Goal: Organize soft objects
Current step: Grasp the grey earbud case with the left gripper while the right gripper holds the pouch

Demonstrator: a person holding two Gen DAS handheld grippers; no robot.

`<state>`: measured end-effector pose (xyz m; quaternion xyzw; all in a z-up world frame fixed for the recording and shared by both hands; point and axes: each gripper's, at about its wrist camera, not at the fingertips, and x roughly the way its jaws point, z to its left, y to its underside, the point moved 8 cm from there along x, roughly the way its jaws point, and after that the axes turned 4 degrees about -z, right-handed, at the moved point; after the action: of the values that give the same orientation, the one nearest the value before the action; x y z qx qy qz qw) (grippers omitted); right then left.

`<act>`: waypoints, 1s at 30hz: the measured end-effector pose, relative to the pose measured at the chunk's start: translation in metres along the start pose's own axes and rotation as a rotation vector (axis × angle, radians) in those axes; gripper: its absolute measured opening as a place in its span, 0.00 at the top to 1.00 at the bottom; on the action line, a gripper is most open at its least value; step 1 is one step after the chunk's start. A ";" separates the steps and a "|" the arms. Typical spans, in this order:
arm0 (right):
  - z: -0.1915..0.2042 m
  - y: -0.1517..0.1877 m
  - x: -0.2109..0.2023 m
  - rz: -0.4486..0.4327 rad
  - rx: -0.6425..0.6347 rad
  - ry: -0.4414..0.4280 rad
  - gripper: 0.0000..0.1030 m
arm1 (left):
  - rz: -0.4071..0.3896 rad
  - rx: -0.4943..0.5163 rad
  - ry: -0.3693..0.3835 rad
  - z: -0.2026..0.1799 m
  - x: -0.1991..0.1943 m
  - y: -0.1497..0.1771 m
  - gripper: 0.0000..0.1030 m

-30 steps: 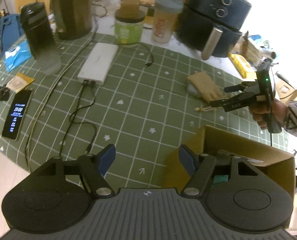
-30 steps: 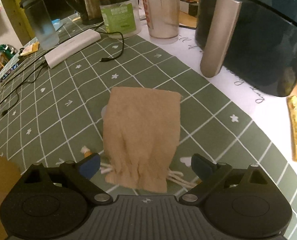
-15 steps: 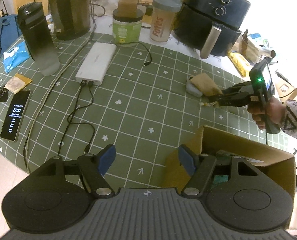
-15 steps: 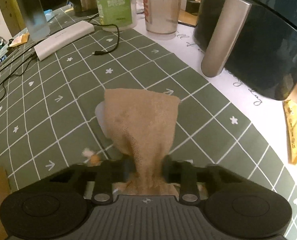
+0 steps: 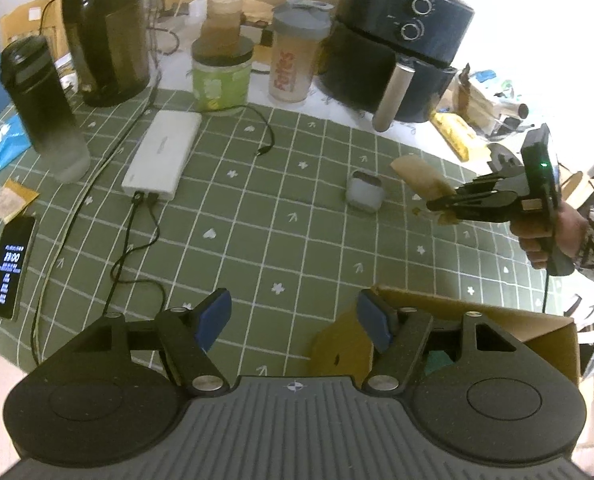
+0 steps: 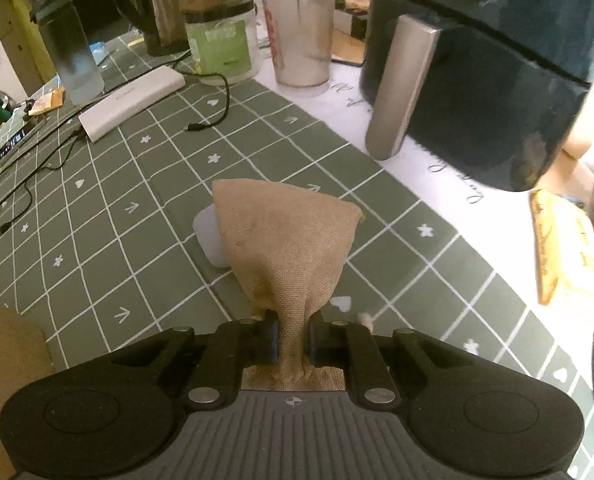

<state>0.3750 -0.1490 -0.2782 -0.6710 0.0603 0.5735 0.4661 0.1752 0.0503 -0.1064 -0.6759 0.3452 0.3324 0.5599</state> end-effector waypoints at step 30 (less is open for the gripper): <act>-0.020 0.042 -0.135 -0.134 0.246 0.162 0.85 | -0.012 0.233 0.120 -0.047 0.055 -0.060 0.33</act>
<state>0.3185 -0.2473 -0.1919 -0.6555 0.1225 0.4734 0.5755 0.2586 0.0069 -0.1135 -0.6270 0.4104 0.2457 0.6149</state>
